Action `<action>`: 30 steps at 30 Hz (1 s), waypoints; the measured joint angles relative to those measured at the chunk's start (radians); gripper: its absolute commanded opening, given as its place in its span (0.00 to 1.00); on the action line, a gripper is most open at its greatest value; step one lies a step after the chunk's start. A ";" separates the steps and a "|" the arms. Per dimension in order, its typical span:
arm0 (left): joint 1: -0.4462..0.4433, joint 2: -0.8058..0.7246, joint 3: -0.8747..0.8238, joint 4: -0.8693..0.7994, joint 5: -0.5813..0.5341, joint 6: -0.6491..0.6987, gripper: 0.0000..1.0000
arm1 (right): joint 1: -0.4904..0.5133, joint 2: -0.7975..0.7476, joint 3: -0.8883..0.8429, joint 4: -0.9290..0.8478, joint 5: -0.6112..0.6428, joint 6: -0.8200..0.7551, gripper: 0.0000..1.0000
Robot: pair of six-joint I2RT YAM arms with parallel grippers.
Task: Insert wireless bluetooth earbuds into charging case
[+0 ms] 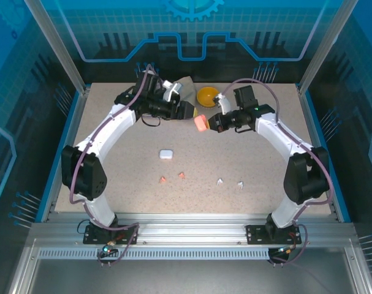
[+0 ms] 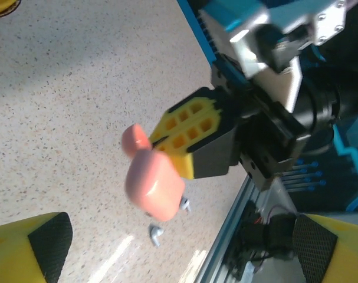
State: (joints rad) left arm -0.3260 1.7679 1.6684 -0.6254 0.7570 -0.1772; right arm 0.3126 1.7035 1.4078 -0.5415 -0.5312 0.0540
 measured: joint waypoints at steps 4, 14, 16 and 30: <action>-0.002 0.035 0.052 -0.155 0.000 0.114 0.99 | 0.037 0.037 0.067 -0.122 0.034 -0.136 0.00; -0.001 0.088 0.029 -0.343 0.006 0.261 0.89 | 0.078 0.063 0.131 -0.255 0.057 -0.313 0.00; -0.001 0.091 0.029 -0.354 0.029 0.275 0.85 | 0.082 0.063 0.130 -0.258 0.053 -0.322 0.00; -0.019 0.158 0.031 -0.445 0.178 0.353 0.63 | 0.121 0.009 0.125 -0.259 0.027 -0.344 0.00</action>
State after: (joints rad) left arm -0.3454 1.9255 1.6997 -1.0706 0.9352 0.1757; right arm 0.4335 1.7126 1.5330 -0.8005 -0.5041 -0.2897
